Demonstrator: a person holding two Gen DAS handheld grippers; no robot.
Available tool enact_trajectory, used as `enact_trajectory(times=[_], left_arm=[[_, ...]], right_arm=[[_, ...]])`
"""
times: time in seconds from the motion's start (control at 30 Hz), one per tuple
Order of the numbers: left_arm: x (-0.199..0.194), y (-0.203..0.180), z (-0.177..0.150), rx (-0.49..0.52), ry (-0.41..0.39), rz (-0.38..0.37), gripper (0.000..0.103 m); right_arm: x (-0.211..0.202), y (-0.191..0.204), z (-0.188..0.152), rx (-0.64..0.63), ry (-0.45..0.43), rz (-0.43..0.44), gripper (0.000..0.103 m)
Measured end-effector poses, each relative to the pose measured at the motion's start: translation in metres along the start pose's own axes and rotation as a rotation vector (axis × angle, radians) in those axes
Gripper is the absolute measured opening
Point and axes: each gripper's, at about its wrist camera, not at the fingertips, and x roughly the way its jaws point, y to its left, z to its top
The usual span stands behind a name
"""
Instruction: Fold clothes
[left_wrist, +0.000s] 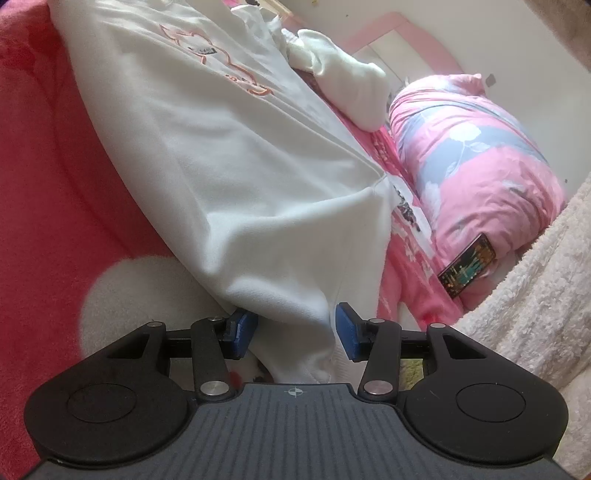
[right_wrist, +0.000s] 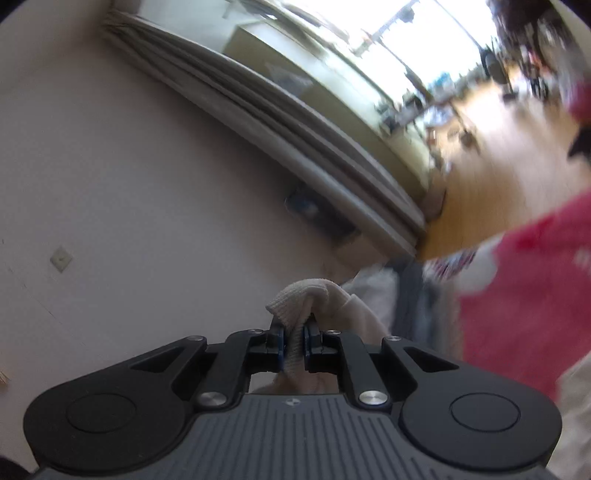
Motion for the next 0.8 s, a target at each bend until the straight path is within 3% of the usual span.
enact_trajectory(times=[0.1, 0.43, 0.47, 0.57, 0.73, 0.8], left_arm=[[0.000, 0.001, 0.000, -0.003, -0.002, -0.002, 0.047], [-0.001, 0.002, -0.001, -0.009, -0.008, -0.007, 0.047], [-0.001, 0.002, -0.001, -0.009, -0.008, -0.007, 0.047], [-0.001, 0.002, -0.002, -0.009, -0.011, -0.007, 0.047], [-0.003, 0.005, -0.002, -0.014, -0.014, -0.012, 0.047], [-0.003, 0.005, -0.002, -0.012, -0.013, -0.011, 0.047]], right_arm=[[0.031, 0.007, -0.022, 0.033, 0.055, 0.039, 0.011], [0.121, 0.034, -0.102, -0.058, 0.228, 0.056, 0.013], [0.131, 0.035, -0.112, -0.065, 0.257, 0.059, 0.016], [0.164, 0.051, -0.147, -0.191, 0.524, 0.068, 0.050], [0.154, 0.079, -0.165, -0.502, 0.697, 0.109, 0.052], [0.137, 0.075, -0.144, -0.505, 0.662, 0.122, 0.052]])
